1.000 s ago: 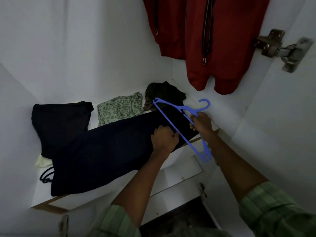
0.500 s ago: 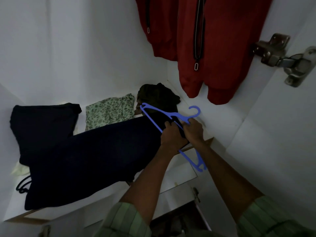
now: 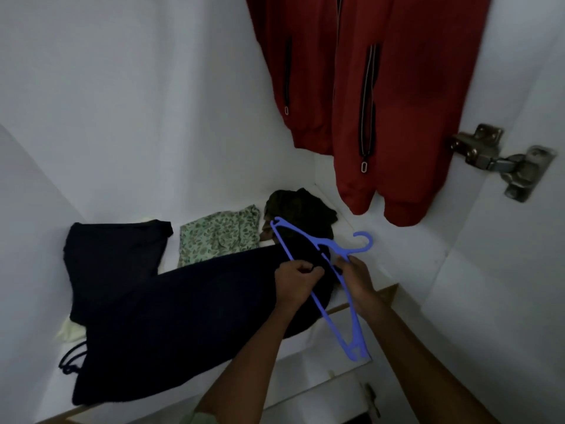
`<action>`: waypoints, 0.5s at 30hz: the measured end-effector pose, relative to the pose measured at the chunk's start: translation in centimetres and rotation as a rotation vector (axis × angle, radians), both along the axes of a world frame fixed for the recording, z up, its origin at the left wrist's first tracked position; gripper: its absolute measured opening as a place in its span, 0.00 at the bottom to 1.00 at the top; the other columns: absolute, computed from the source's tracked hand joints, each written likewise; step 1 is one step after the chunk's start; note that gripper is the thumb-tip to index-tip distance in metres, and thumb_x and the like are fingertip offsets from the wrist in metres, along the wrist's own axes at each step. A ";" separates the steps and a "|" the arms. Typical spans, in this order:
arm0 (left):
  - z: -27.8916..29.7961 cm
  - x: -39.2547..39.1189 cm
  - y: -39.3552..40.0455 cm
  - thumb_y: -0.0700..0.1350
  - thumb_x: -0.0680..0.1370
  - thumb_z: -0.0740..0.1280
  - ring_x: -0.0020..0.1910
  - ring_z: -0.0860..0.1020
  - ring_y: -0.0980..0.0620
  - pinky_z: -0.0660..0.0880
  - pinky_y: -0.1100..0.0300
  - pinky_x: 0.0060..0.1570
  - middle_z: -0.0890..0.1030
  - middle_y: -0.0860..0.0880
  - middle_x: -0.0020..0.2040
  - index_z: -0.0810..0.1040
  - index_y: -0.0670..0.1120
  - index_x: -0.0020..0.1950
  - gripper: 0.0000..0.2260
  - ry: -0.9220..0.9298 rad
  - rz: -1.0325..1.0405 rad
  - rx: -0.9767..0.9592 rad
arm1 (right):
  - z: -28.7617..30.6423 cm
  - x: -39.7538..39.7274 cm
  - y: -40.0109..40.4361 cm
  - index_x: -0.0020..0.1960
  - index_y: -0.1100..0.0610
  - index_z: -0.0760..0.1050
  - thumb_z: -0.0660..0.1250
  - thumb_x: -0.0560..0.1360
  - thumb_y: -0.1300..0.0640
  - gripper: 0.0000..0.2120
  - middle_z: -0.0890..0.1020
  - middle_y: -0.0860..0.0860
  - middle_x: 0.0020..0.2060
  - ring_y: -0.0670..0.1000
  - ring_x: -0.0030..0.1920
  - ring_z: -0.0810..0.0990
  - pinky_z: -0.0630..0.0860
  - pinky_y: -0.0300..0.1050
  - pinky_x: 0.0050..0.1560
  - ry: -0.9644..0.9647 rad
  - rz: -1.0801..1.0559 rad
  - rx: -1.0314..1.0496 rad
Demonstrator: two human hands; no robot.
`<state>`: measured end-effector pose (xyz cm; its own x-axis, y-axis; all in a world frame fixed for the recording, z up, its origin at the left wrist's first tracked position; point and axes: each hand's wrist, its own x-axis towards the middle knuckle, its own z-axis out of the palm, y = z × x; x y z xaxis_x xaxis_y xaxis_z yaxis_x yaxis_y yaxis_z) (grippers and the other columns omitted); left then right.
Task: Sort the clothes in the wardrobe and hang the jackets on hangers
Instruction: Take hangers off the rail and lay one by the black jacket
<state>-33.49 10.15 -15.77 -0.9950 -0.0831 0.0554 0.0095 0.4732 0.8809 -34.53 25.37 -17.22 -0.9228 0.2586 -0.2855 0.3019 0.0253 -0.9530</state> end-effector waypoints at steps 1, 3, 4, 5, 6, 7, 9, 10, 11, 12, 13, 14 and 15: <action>0.0 0.8 -0.8 0.45 0.75 0.74 0.28 0.77 0.55 0.75 0.59 0.34 0.78 0.50 0.27 0.77 0.46 0.29 0.15 -0.025 0.041 0.136 | 0.0 0.4 -0.9 0.48 0.62 0.80 0.63 0.82 0.52 0.14 0.80 0.66 0.41 0.58 0.39 0.79 0.74 0.52 0.40 0.008 -0.016 -0.042; -0.2 2.2 -3.0 0.40 0.78 0.71 0.33 0.76 0.52 0.74 0.56 0.38 0.77 0.47 0.31 0.78 0.45 0.33 0.13 -0.101 0.142 0.461 | 0.1 1.2 -3.2 0.51 0.59 0.82 0.63 0.83 0.53 0.12 0.84 0.63 0.43 0.62 0.43 0.83 0.80 0.58 0.44 0.036 -0.052 -0.135; -0.3 3.0 -4.2 0.39 0.80 0.69 0.35 0.77 0.50 0.76 0.55 0.38 0.78 0.46 0.33 0.80 0.44 0.37 0.11 -0.128 0.200 0.640 | 0.1 1.6 -4.5 0.52 0.58 0.83 0.63 0.83 0.54 0.12 0.86 0.61 0.43 0.63 0.44 0.84 0.82 0.60 0.47 0.041 -0.061 -0.176; -0.1 3.7 -5.3 0.38 0.81 0.68 0.36 0.79 0.50 0.78 0.56 0.39 0.80 0.46 0.35 0.82 0.42 0.41 0.09 -0.145 0.249 0.791 | 0.1 2.0 -5.7 0.52 0.57 0.83 0.62 0.84 0.55 0.11 0.86 0.61 0.43 0.65 0.46 0.85 0.82 0.63 0.49 0.034 -0.058 -0.208; 0.2 4.6 -6.3 0.39 0.82 0.66 0.37 0.81 0.50 0.79 0.57 0.40 0.82 0.46 0.37 0.82 0.41 0.46 0.08 -0.150 0.288 0.928 | 0.0 2.3 -6.8 0.53 0.56 0.82 0.62 0.84 0.55 0.11 0.86 0.62 0.43 0.66 0.47 0.84 0.82 0.65 0.49 0.037 -0.046 -0.239; 0.5 5.4 -7.4 0.40 0.83 0.64 0.37 0.81 0.50 0.80 0.57 0.40 0.82 0.47 0.37 0.82 0.41 0.47 0.08 -0.155 0.300 1.034 | 0.1 2.8 -7.9 0.53 0.56 0.82 0.61 0.84 0.57 0.11 0.85 0.63 0.45 0.67 0.47 0.84 0.82 0.65 0.49 0.034 -0.029 -0.261; 1.1 7.2 -9.5 0.44 0.85 0.60 0.34 0.79 0.51 0.80 0.57 0.38 0.79 0.47 0.36 0.82 0.43 0.42 0.15 -0.160 0.272 1.199 | 0.2 3.7 -10.1 0.55 0.58 0.81 0.60 0.85 0.59 0.10 0.85 0.61 0.46 0.62 0.44 0.85 0.84 0.60 0.46 0.035 -0.018 -0.299; 1.4 8.1 -10.3 0.44 0.85 0.58 0.34 0.79 0.50 0.79 0.57 0.38 0.79 0.46 0.35 0.82 0.44 0.38 0.20 -0.157 0.255 1.264 | 0.1 4.0 -11.0 0.56 0.57 0.80 0.60 0.85 0.58 0.10 0.86 0.60 0.47 0.60 0.44 0.86 0.85 0.58 0.46 0.037 -0.032 -0.319; 1.4 8.7 -11.1 0.44 0.85 0.56 0.36 0.81 0.50 0.79 0.55 0.42 0.81 0.45 0.37 0.84 0.45 0.36 0.23 -0.151 0.249 1.294 | 0.1 4.4 -11.9 0.57 0.57 0.80 0.60 0.85 0.57 0.10 0.86 0.59 0.47 0.59 0.44 0.86 0.85 0.57 0.46 0.033 -0.040 -0.336; 1.6 9.3 -11.7 0.44 0.86 0.56 0.39 0.82 0.48 0.78 0.53 0.47 0.83 0.44 0.39 0.85 0.44 0.37 0.24 -0.141 0.255 1.314 | 0.0 4.6 -12.8 0.57 0.56 0.80 0.61 0.85 0.56 0.10 0.86 0.59 0.47 0.59 0.45 0.86 0.84 0.58 0.47 0.030 -0.045 -0.338; 1.5 9.6 -12.3 0.44 0.85 0.55 0.41 0.83 0.47 0.77 0.51 0.50 0.85 0.43 0.42 0.86 0.44 0.38 0.24 -0.138 0.264 1.332 | 0.1 4.7 -13.5 0.56 0.57 0.80 0.61 0.85 0.55 0.10 0.85 0.60 0.46 0.60 0.46 0.86 0.83 0.58 0.47 0.023 -0.050 -0.320; 1.6 9.9 -13.0 0.44 0.85 0.55 0.43 0.84 0.46 0.76 0.51 0.52 0.85 0.42 0.44 0.87 0.43 0.40 0.24 -0.135 0.282 1.356 | -0.1 4.4 -14.1 0.56 0.58 0.80 0.61 0.85 0.54 0.11 0.85 0.61 0.46 0.62 0.46 0.85 0.82 0.58 0.47 0.021 -0.049 -0.300; 1.4 10.2 -14.0 0.45 0.85 0.54 0.46 0.84 0.45 0.75 0.50 0.53 0.86 0.41 0.47 0.87 0.42 0.45 0.22 -0.132 0.307 1.381 | -0.1 4.3 -14.9 0.56 0.58 0.80 0.61 0.85 0.55 0.11 0.85 0.60 0.46 0.62 0.47 0.85 0.81 0.57 0.47 0.012 -0.042 -0.294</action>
